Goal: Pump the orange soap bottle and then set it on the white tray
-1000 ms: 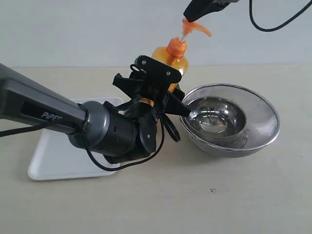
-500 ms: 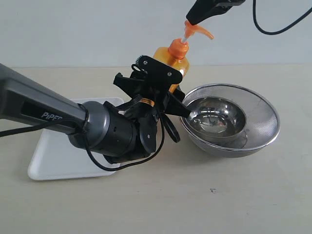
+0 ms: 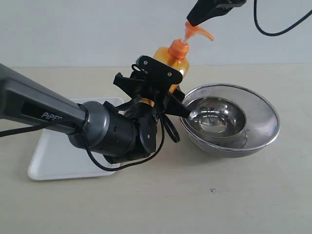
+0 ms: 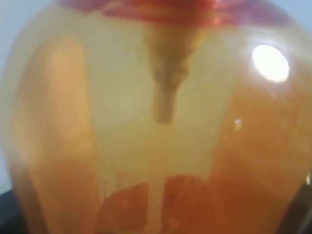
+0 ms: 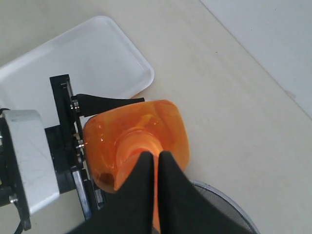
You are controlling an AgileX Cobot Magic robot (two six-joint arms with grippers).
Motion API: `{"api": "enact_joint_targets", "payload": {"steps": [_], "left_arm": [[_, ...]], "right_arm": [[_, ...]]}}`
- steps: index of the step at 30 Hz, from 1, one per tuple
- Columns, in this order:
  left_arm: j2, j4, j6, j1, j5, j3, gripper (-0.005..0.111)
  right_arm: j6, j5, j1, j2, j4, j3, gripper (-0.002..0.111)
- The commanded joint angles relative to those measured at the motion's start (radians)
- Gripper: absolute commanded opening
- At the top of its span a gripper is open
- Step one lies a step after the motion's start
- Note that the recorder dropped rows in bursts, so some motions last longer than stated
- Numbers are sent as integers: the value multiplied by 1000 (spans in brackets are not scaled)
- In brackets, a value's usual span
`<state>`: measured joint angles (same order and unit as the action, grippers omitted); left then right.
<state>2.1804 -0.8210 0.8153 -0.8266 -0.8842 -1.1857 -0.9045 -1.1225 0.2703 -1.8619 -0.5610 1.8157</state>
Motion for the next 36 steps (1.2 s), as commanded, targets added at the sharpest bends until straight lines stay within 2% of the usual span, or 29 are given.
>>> {"api": "enact_joint_targets", "payload": {"steps": [1, 36], "left_arm": [[-12, 33, -38, -12, -36, -13, 5], [-12, 37, -38, -12, -42, -13, 5]], "right_arm": [[-2, -99, 7, -56, 87, -85, 0], [-13, -62, 7, -56, 61, -180, 0]]}}
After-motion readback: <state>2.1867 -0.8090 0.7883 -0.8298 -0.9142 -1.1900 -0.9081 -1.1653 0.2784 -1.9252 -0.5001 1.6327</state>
